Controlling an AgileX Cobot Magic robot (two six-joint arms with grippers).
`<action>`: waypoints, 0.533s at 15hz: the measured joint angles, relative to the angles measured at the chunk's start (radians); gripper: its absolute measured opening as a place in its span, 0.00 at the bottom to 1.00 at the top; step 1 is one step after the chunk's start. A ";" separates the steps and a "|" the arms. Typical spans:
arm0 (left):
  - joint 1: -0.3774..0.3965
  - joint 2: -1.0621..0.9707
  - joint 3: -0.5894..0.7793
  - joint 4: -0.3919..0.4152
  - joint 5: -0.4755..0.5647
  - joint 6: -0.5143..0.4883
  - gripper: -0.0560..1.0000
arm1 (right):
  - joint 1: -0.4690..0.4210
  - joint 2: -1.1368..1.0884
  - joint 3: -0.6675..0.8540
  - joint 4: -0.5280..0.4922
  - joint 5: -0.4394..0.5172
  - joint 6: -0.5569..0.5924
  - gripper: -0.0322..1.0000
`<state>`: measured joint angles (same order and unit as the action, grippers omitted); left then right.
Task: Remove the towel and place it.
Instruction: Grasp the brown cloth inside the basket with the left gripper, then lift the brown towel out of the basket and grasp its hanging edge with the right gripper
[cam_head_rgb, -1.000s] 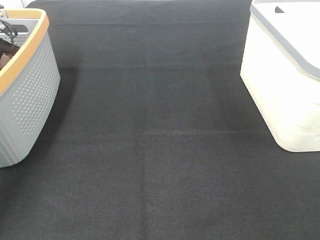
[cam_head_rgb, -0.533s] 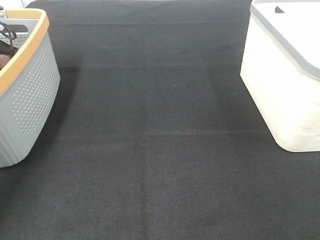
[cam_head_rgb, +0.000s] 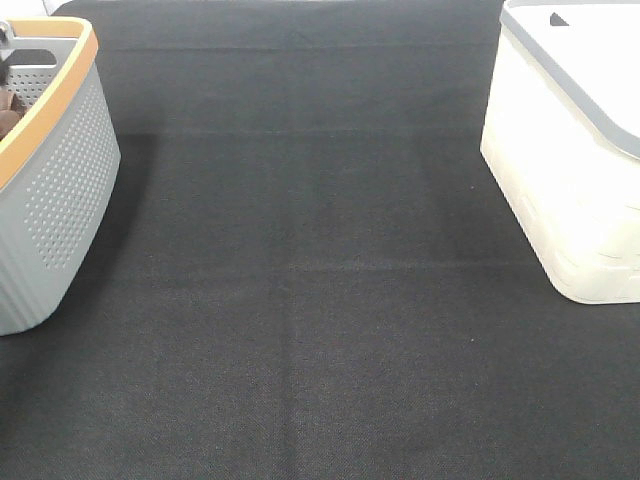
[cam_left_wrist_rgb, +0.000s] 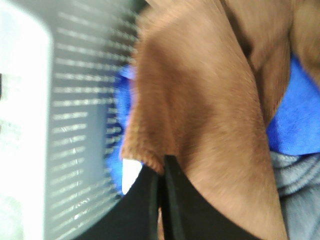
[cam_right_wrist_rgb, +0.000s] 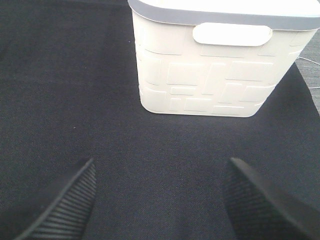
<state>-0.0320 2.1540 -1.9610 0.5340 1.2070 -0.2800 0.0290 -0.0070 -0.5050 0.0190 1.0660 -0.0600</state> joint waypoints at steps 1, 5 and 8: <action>0.000 -0.041 0.000 -0.011 0.001 0.000 0.05 | 0.000 0.000 0.000 0.000 0.000 0.000 0.69; 0.000 -0.254 0.000 -0.096 0.002 0.016 0.05 | 0.000 0.000 0.000 0.000 0.000 0.000 0.69; 0.000 -0.393 0.000 -0.239 -0.038 0.019 0.05 | 0.000 0.000 0.000 0.000 0.000 0.000 0.69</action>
<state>-0.0320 1.7610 -1.9610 0.2950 1.1690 -0.2610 0.0290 -0.0070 -0.5050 0.0190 1.0660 -0.0600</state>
